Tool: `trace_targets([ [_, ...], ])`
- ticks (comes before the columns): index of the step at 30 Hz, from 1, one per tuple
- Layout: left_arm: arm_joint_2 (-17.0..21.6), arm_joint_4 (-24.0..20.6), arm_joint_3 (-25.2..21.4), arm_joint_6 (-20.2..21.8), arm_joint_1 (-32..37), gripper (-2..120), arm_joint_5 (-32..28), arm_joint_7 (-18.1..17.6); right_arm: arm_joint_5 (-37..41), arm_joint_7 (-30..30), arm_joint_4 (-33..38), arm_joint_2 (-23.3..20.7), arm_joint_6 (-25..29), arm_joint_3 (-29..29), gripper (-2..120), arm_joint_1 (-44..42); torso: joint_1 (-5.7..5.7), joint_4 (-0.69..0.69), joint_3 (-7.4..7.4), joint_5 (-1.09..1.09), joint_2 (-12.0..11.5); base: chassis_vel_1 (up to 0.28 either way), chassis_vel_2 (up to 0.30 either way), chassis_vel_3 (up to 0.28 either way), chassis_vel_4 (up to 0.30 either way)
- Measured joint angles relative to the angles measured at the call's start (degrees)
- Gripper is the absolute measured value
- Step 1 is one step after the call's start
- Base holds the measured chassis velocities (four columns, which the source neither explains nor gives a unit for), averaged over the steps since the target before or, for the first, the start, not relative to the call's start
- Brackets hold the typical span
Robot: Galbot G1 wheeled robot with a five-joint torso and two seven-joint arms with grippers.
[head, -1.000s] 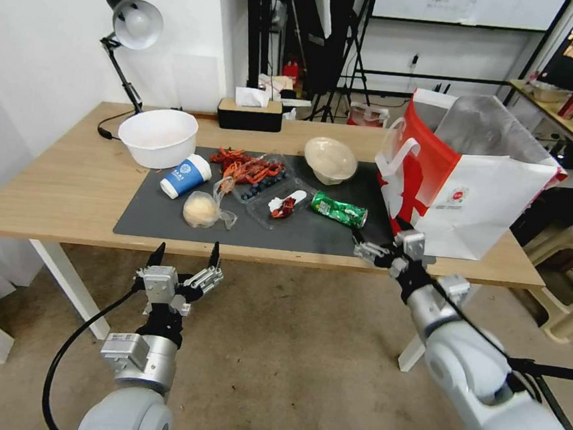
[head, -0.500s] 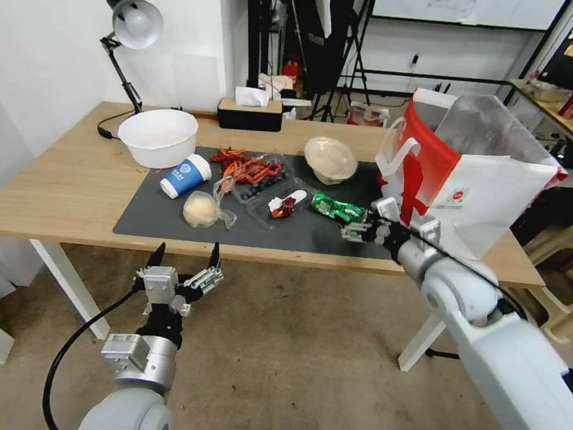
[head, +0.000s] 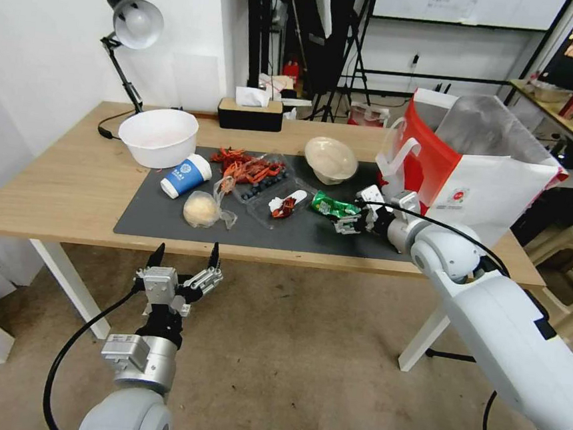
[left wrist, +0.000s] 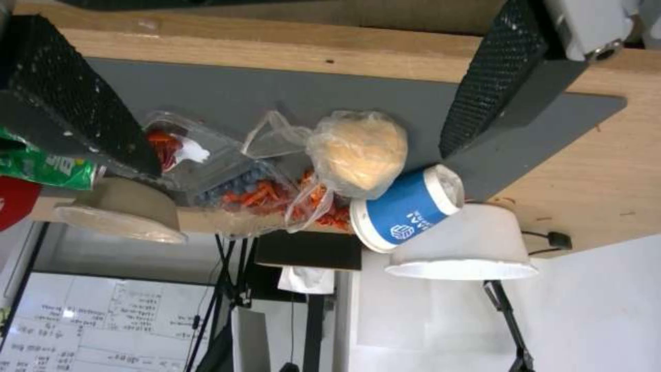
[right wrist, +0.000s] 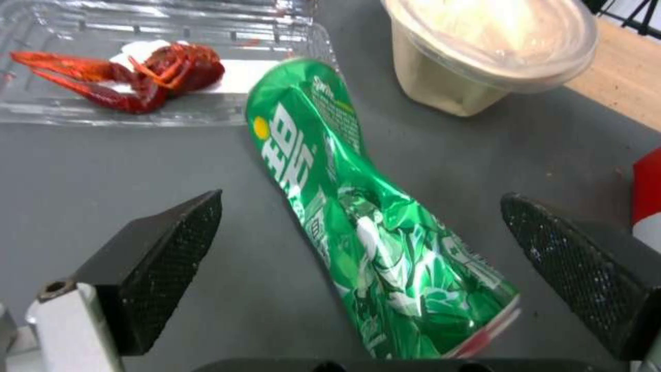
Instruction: Pick up the trash from the table and place it into the takeout bag.
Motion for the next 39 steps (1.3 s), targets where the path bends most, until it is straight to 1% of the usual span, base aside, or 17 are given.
trace_targets([
  [10, 0.0, 0.4, -0.1, -0.2, -0.1, 100, 0.0, 0.0, -1.0, -0.4, -2.1, 0.7, -0.3, -0.6, 97, 0.5, 0.0, 0.0, 0.0, 0.0, 0.0, 0.0, 0.0, 0.0, 0.0],
  [12, 0.0, 0.4, -0.1, -0.2, -0.2, 100, 0.0, -0.1, -1.2, -0.4, -2.1, 0.7, -0.4, -0.7, 89, 0.2, 0.0, 0.0, 0.0, 0.0, 0.0, 0.0, 0.0, 0.0, 0.0],
  [13, 0.0, 0.4, -0.1, -0.2, -0.2, 100, 0.0, -0.1, -1.2, -0.4, -2.1, 0.7, -0.4, -0.7, 89, 0.2, 0.0, 0.0, 0.0, 0.0, 0.0, 0.0, 0.0, 0.0, 0.0],
  [14, 0.0, 0.5, -0.1, -0.2, -0.3, 100, 0.0, -0.1, -1.2, -0.5, -2.1, 0.6, -0.4, -0.7, 86, 0.0, 0.0, 0.0, 0.0, 0.0, 0.0, 0.0, 0.0, 0.0, 0.0],
  [15, 0.0, 0.5, -0.1, -0.2, -0.3, 100, 0.0, -0.1, -1.3, -0.6, -2.2, 0.6, -0.4, -0.7, 79, -0.2, 0.0, 0.0, 0.0, 0.0, 0.0, 0.0, 0.0, 0.0, 0.0],
  [16, 0.0, 0.5, -0.1, -0.2, -0.3, 100, 0.0, -0.1, -1.4, -0.6, -2.2, 0.5, -0.4, -0.7, 76, -0.4, 0.0, 0.0, 0.0, 0.0, 0.0, 0.0, 0.0, 0.0, 0.0],
  [17, 0.0, 0.5, -0.1, -0.2, -0.3, 100, 0.0, -0.1, -1.4, -0.6, -2.2, 0.5, -0.4, -0.7, 76, -0.4, 0.0, 0.0, 0.0, 0.0, 0.0, 0.0, 0.0, 0.0, 0.0],
  [18, 0.0, 0.5, -0.1, -0.2, -0.3, 100, 0.0, -0.1, -1.5, -0.6, -2.2, 0.5, -0.4, -0.7, 72, -0.5, 0.0, 0.0, 0.0, 0.0, 0.0, 0.0, 0.0, 0.0, 0.0],
  [19, 0.0, 0.5, -0.1, -0.2, -0.3, 100, 0.0, -0.1, -1.6, -0.7, -2.1, 0.5, -0.4, -0.7, 64, -0.9, 0.0, 0.0, 0.0, 0.0, 0.0, 0.0, 0.0, 0.0, 0.0],
  [20, 0.0, 0.5, 0.0, -0.2, -0.3, 100, 0.0, -0.1, -1.7, -0.8, -1.9, 0.5, -0.4, -0.7, 60, -1.2, 0.0, 0.0, 0.0, 0.01, 0.0, 0.0, 0.0, 0.0, 0.0],
  [21, 0.0, 0.5, 0.0, -0.2, -0.3, 100, 0.0, -0.1, -1.7, -0.8, -1.9, 0.5, -0.4, -0.7, 60, -1.2, 0.0, 0.0, 0.0, 0.01, 0.0, 0.0, 0.0, 0.0, 0.0],
  [22, 0.0, 0.5, 0.0, -0.3, -0.3, 100, 0.0, -0.1, -1.7, -0.8, -1.7, 0.5, -0.4, -0.6, 54, -1.6, 0.0, 0.0, -0.01, 0.0, 0.0, 0.0, 0.0, 0.0, 0.0],
  [23, 0.0, 0.5, 0.0, -0.3, -0.2, 100, 0.0, -0.1, -1.7, -0.8, -1.4, 0.4, -0.4, -0.5, 51, -1.8, 0.0, 0.0, -0.01, 0.0, 0.0, 0.0, 0.0, 0.0, 0.0],
  [35, 0.0, 0.2, 0.0, -0.4, -0.1, 100, 0.0, -0.1, -1.2, -0.7, 0.3, 0.4, -0.1, 0.1, 50, -3.2, 0.0, 0.01, 0.0, 0.0, 0.0, 0.0, 0.0, 0.0, 0.0],
  [39, 0.0, 0.2, 0.0, -0.4, 0.0, 100, 0.0, 0.0, 0.3, 0.1, 2.4, 0.4, 0.5, 1.7, 50, -3.7, 0.0, 0.0, 0.0, 0.0, 0.0, 0.0, 0.0, 0.0, 0.0],
])
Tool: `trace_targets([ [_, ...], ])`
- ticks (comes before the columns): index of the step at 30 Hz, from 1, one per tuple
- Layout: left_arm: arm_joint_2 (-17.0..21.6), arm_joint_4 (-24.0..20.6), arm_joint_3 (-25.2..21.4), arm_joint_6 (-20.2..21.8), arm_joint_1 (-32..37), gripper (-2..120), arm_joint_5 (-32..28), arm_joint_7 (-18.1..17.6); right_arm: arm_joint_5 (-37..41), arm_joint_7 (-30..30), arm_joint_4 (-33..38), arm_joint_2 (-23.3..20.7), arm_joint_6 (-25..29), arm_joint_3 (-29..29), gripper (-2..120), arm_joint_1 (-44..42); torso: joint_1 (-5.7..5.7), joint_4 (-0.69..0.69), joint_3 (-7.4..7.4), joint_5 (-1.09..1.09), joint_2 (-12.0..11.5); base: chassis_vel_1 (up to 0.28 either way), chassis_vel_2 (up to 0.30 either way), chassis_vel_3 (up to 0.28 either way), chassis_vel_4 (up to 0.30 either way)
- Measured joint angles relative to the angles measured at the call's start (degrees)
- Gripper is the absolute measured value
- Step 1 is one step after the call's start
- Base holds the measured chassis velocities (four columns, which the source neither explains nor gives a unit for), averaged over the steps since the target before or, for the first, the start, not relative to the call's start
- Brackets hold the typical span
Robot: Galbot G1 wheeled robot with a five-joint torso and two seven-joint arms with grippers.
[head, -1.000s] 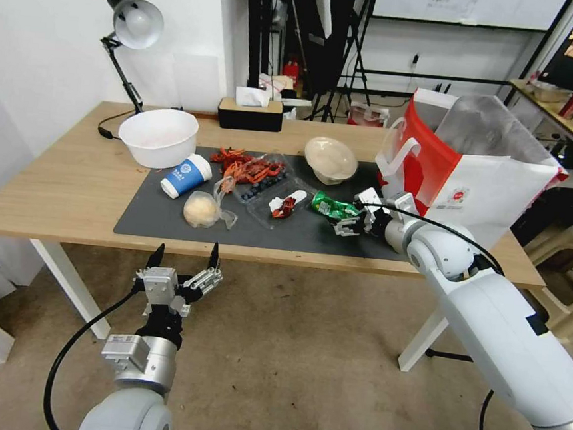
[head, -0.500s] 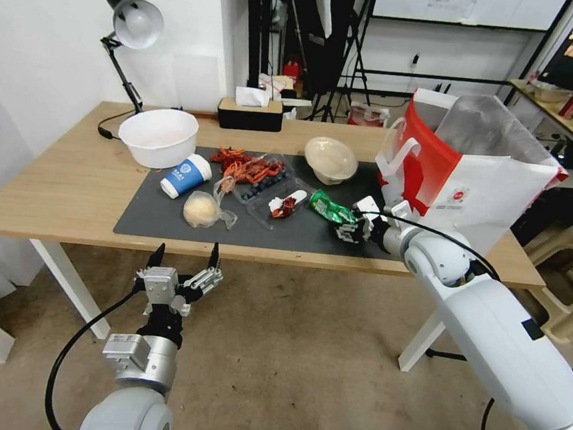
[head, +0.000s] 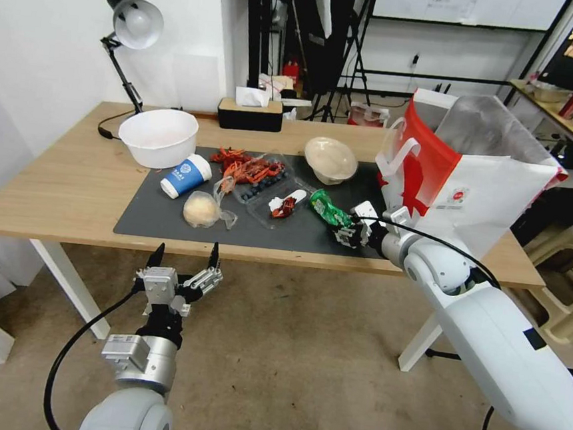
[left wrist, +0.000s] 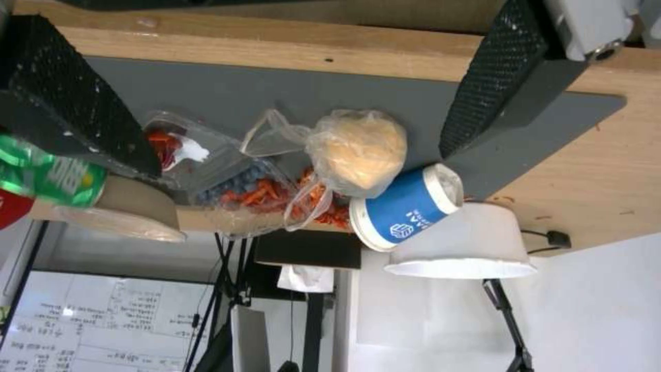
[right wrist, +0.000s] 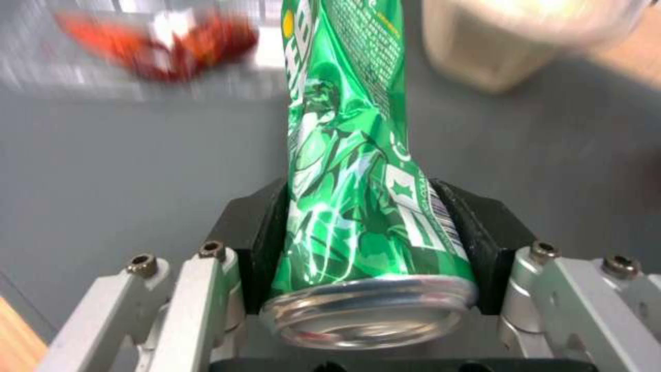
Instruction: Pick up the trash from the table and place it into the takeout bag.
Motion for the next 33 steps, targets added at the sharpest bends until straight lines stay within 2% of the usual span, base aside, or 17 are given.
trace_targets([
  [7, 0.0, 0.0, 0.1, 0.0, 0.0, 100, 0.1, 0.0, 8.8, 3.7, 7.1, -0.1, 3.2, 4.7, 50, -0.8, 0.0, 0.0, 0.0, 0.0, 0.0, 0.0, 0.0, 0.0, 0.0],
  [10, 0.0, 0.1, 0.2, 0.0, 0.0, 100, 0.1, 0.1, 13.5, 8.8, 10.7, 0.4, 6.1, 8.3, 50, -0.1, 0.0, -0.01, 0.0, 0.0, 0.0, 0.0, 0.0, 0.0, 0.0],
  [12, 0.0, 0.1, 0.2, 0.0, 0.0, 100, 0.2, 0.1, 14.2, 10.1, 11.3, 0.4, 6.3, 8.9, 50, 0.3, 0.0, -0.01, 0.0, 0.01, 0.0, 0.0, 0.0, 0.0, 0.0],
  [13, 0.0, 0.2, 0.2, -0.1, 0.0, 100, 0.3, 0.1, 15.3, 13.2, 12.4, 0.5, 6.6, 10.3, 50, 1.4, 0.0, 0.0, 0.0, 0.0, 0.0, 0.0, 0.0, 0.0, 0.0],
  [16, 0.0, 0.2, 0.3, -0.2, 0.1, 100, 0.4, 0.1, 15.5, 16.0, 13.1, 0.5, 6.6, 11.6, 50, 2.7, 0.0, 0.0, 0.0, 0.0, 0.0, 0.0, 0.0, 0.0, 0.0],
  [19, 0.0, 0.3, 0.4, -0.5, 0.2, 100, 0.7, 0.1, 13.7, 21.5, 13.1, -0.1, 6.1, 14.6, 50, 5.5, 0.0, 0.01, 0.0, 0.0, 0.0, 0.0, 0.0, 0.0, 0.0],
  [23, 0.0, 0.4, 0.5, -0.7, 0.2, 100, 0.9, 0.2, 12.1, 24.8, 12.4, -1.0, 4.4, 17.3, 50, 6.5, 0.0, 0.0, 0.0, 0.0, 0.0, 0.0, 0.0, 0.0, 0.0],
  [33, 0.0, 0.2, 0.6, -0.7, 0.3, 100, 1.1, 0.3, 6.3, 24.3, 11.2, -2.4, 0.2, 22.6, 50, 4.2, 0.0, -0.01, 0.0, 0.0, 0.0, 0.0, 0.0, 0.0, 0.0],
])
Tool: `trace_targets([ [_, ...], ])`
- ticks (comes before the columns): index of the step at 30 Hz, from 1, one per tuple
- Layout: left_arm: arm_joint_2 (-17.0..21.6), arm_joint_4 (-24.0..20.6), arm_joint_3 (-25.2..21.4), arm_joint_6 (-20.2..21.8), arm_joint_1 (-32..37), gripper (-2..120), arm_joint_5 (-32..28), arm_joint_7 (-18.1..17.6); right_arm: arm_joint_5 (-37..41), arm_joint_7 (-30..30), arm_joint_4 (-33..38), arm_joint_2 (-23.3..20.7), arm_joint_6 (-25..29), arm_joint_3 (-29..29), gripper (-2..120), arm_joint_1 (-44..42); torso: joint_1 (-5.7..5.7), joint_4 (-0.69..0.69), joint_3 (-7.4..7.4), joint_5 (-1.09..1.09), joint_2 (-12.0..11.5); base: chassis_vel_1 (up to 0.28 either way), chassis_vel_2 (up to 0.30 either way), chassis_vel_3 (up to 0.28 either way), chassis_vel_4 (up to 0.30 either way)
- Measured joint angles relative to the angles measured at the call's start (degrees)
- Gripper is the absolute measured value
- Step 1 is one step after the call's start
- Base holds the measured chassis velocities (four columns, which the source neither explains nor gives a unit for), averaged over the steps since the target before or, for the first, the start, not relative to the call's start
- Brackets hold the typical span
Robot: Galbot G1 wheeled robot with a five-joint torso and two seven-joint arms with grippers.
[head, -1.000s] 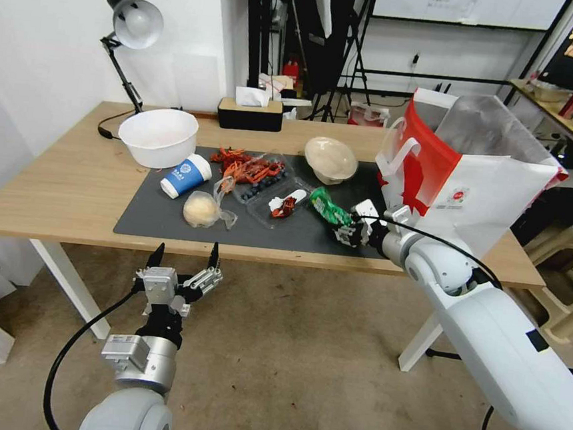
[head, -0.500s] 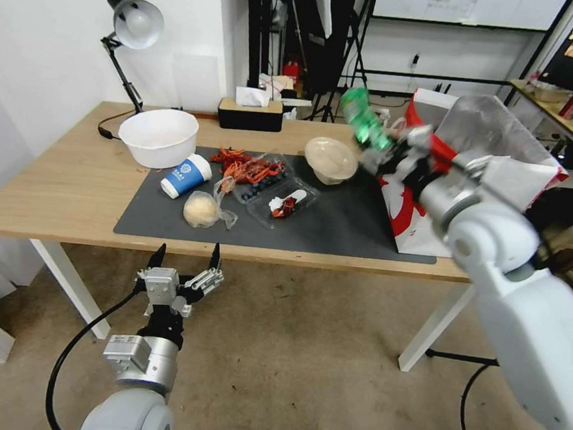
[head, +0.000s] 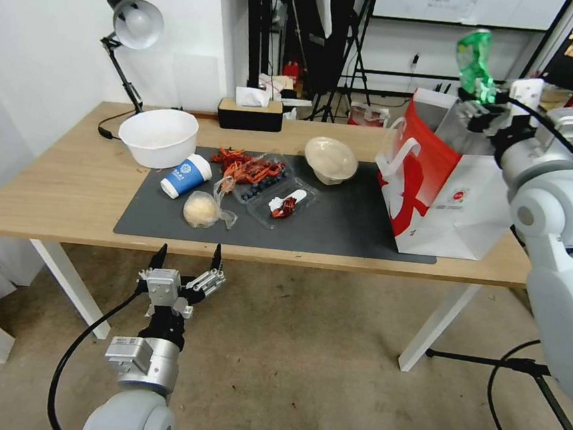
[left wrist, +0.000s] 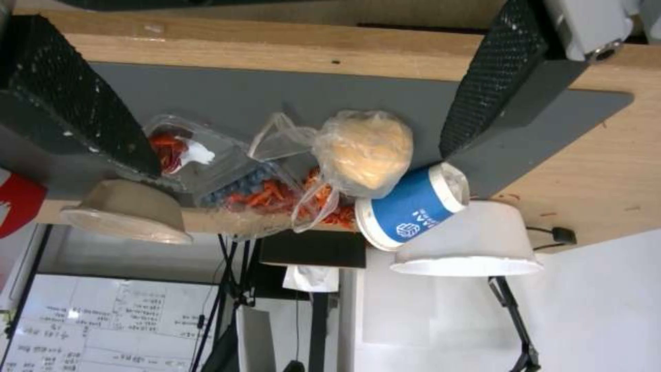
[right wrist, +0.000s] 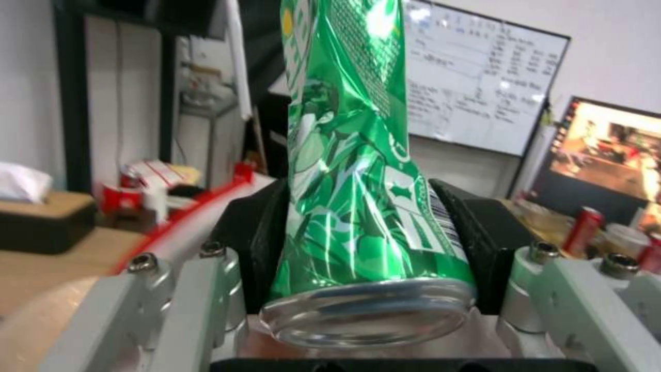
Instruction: Pick up the trash from the table and place it into the takeout bag.
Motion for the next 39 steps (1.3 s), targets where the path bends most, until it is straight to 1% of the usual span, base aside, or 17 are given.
trace_targets([
  [3, 0.0, -0.1, 0.0, -0.1, 0.1, 100, 0.1, 0.0, -0.9, -0.4, -0.2, -0.1, -0.3, 0.7, 52, -0.7, 0.0, 0.0, 0.0, 0.0, 0.0, 0.0, 0.0, 0.0, 0.0],
  [9, 0.0, -0.2, 0.0, -0.4, 0.3, 100, 0.6, 0.1, -3.0, -0.8, -0.7, -0.2, -0.3, 1.7, 78, -1.7, 0.0, 0.0, 0.0, 0.0, 0.0, 0.0, 0.0, 0.0, 0.0],
  [10, 0.0, -0.2, 0.0, -0.4, 0.3, 100, 0.6, 0.1, -3.0, -0.8, -0.7, -0.2, -0.3, 1.7, 78, -1.7, 0.0, 0.0, 0.0, 0.0, 0.0, 0.0, 0.0, 0.0, 0.0],
  [12, 0.0, -0.3, 0.1, -0.6, 0.4, 100, 0.7, 0.1, -1.4, -0.5, -0.7, -0.3, 1.7, 1.7, 90, -1.7, 0.0, 0.0, 0.0, 0.0, 0.0, 0.0, 0.0, 0.0, 0.0],
  [13, 0.0, -0.3, 0.1, -0.6, 0.4, 100, 0.7, 0.1, -1.4, -0.5, -0.7, -0.3, 1.7, 1.7, 90, -1.7, 0.0, 0.0, 0.0, 0.0, 0.0, 0.0, 0.0, 0.0, 0.0],
  [16, 0.0, -0.3, 0.1, -0.7, 0.5, 100, 0.7, 0.2, 6.6, -1.7, -0.6, -0.4, 10.9, 1.5, 99, -1.9, 0.0, 0.01, 0.0, -0.01, 0.0, 0.0, 0.0, 0.0, 0.0],
  [17, 0.0, -0.3, 0.1, -0.7, 0.5, 100, 0.7, 0.2, 6.6, -1.7, -0.6, -0.4, 10.9, 1.5, 99, -1.9, 0.0, 0.01, 0.0, -0.01, 0.0, 0.0, 0.0, 0.0, 0.0],
  [18, 0.0, -0.4, 0.1, -0.7, 0.5, 100, 0.7, 0.2, 11.8, -4.7, 0.1, -0.5, 17.0, 1.3, 100, -2.5, 0.0, 0.01, 0.0, -0.01, 0.0, 0.0, 0.0, 0.0, 0.0],
  [19, 0.0, -0.4, 0.1, -0.8, 0.5, 100, 0.7, 0.2, 15.0, -6.4, 1.0, -0.6, 20.7, 1.0, 100, -3.0, 0.0, 0.01, 0.0, -0.02, 0.0, 0.0, 0.0, 0.0, 0.0],
  [21, 0.0, -0.4, 0.1, -0.8, 0.5, 100, 0.7, 0.2, 18.7, -8.6, 3.5, -0.6, 24.9, 0.2, 100, -4.8, 0.0, 0.01, 0.0, -0.02, 0.0, 0.0, 0.0, 0.0, 0.0],
  [23, 0.0, -0.4, 0.1, -0.8, 0.5, 100, 0.7, 0.2, 19.0, -8.9, 4.7, -0.5, 25.7, -0.1, 100, -6.1, 0.0, 0.02, 0.0, -0.03, 0.0, 0.0, 0.0, 0.0, 0.0],
  [26, 0.0, -0.4, 0.1, -0.8, 0.5, 100, 0.7, 0.2, 17.0, -9.1, 8.2, -0.3, 26.4, -1.0, 100, -10.5, 0.0, 0.01, 0.0, -0.01, 0.0, 0.0, 0.0, 0.0, 0.0],
  [29, 0.0, -0.4, 0.1, -0.8, 0.6, 100, 0.7, 0.2, 8.0, -8.8, 12.9, 1.2, 26.6, -2.0, 100, -18.9, 0.0, 0.0, -0.01, -0.01, 0.0, 0.0, 0.0, 0.0, 0.0],
  [30, 0.0, -0.4, 0.1, -0.8, 0.6, 100, 0.7, 0.2, 8.0, -8.8, 12.9, 1.2, 26.6, -2.0, 100, -18.9, 0.0, 0.0, -0.01, -0.01, 0.0, 0.0, 0.0, 0.0, 0.0],
  [33, 0.0, -0.4, 0.0, -0.9, 0.5, 100, 0.7, 0.2, -2.4, -8.2, 16.4, 4.9, 27.4, -2.1, 100, -26.0, 0.0, 0.02, 0.0, -0.01, 0.0, 0.0, 0.0, 0.0, 0.0],
  [34, 0.0, -0.4, 0.0, -0.9, 0.5, 100, 0.7, 0.2, -2.4, -8.2, 16.4, 4.9, 27.4, -2.1, 100, -26.0, 0.0, 0.02, 0.0, -0.01, 0.0, 0.0, 0.0, 0.0, 0.0],
  [39, 0.0, -0.4, 0.0, -0.9, 0.5, 100, 0.7, 0.2, -10.5, -6.1, 20.6, 9.0, 28.4, -2.0, 100, -36.0, 0.0, -0.01, -0.01, -0.02, 0.0, 0.0, 0.0, 0.0, 0.0],
])
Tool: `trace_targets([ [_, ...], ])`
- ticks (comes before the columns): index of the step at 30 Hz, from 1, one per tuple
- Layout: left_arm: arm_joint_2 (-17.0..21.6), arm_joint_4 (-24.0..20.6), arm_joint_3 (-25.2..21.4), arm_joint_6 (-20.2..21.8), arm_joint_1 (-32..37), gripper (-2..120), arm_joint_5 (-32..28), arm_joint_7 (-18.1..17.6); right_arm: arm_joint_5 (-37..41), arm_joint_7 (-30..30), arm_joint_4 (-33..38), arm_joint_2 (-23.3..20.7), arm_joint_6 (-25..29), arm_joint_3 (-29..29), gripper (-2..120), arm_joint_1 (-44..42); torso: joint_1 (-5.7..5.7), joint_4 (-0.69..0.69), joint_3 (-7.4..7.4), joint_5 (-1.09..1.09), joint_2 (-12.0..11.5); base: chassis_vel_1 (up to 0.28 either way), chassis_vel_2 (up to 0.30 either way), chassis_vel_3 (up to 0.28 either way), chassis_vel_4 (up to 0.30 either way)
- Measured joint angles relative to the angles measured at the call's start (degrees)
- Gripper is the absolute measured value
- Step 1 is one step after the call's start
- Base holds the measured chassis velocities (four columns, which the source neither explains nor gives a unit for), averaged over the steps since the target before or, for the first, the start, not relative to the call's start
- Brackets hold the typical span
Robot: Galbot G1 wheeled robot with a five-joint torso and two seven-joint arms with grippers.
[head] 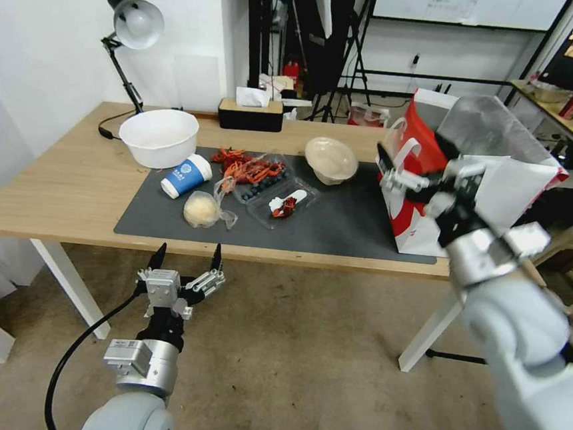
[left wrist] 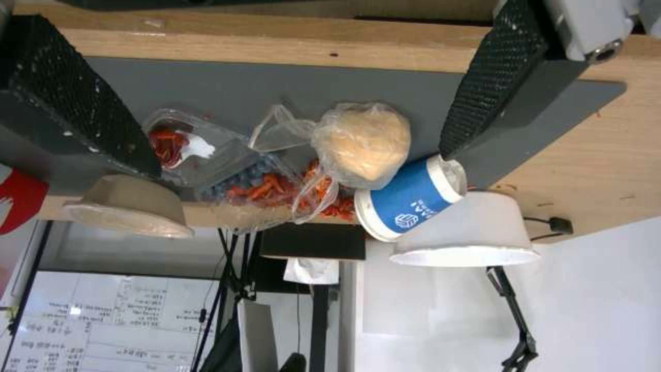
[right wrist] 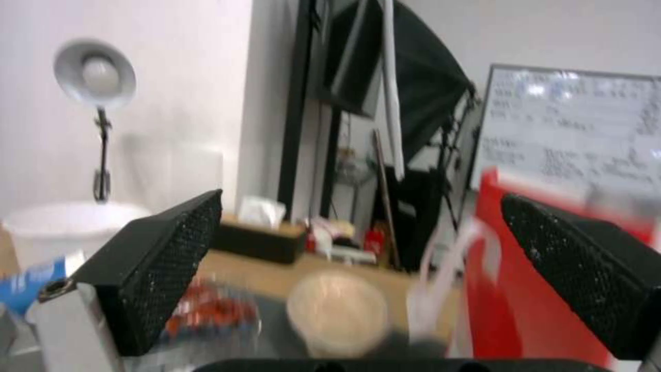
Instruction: Pick up the trash from the table and place it into the takeout bag.
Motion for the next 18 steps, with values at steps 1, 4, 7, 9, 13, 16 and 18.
trace_targets([
  [1, 0.0, 0.0, 0.0, 0.0, 0.0, 100, 0.0, 0.0, -1.7, 0.4, 0.5, 0.8, 0.9, 0.0, 100, -2.2, -0.01, 0.0, 0.0, 0.01, 0.0, 0.0, 0.0, 0.0, 0.0],
  [4, 0.0, 0.0, 0.0, -0.1, 0.0, 100, -0.1, 0.0, -4.5, 1.4, 0.9, 2.4, 3.3, 0.1, 100, -6.6, 0.0, 0.01, 0.0, 0.0, 0.0, 0.0, 0.0, 0.0, 0.0],
  [7, 0.0, 0.1, 0.0, -0.1, -0.1, 100, -0.1, 0.0, -5.8, 2.4, 1.0, 3.5, 5.3, 0.1, 100, -9.9, -0.01, 0.01, 0.0, 0.0, 0.0, 0.0, 0.0, 0.0, 0.0],
  [9, 0.0, 0.3, 0.0, -0.2, -0.1, 100, -0.2, 0.0, -7.7, 3.7, -0.1, 4.9, 8.8, -0.5, 100, -14.2, -0.01, 0.0, 0.0, -0.01, 0.0, 0.0, 0.0, 0.0, 0.0],
  [13, 0.0, 0.5, 0.1, -0.2, -0.2, 100, -0.3, 0.0, -9.5, 5.1, -4.0, 6.3, 13.6, -2.0, 100, -17.9, -0.01, 0.02, 0.0, 0.01, 0.0, 0.0, 0.0, 0.0, 0.0],
  [16, 0.0, 0.6, 0.1, -0.3, -0.2, 100, -0.4, 0.0, -10.1, 5.9, -6.7, 7.1, 16.1, -3.3, 100, -19.9, 0.0, 0.01, 0.0, 0.0, 0.0, 0.0, 0.0, 0.0, 0.0],
  [18, 0.0, 0.6, 0.0, -0.4, -0.2, 100, -0.5, -0.1, -11.4, 6.3, -8.7, 7.8, 18.3, -4.4, 100, -21.4, -0.01, 0.01, 0.0, 0.01, 0.0, 0.0, 0.0, 0.0, 0.0],
])
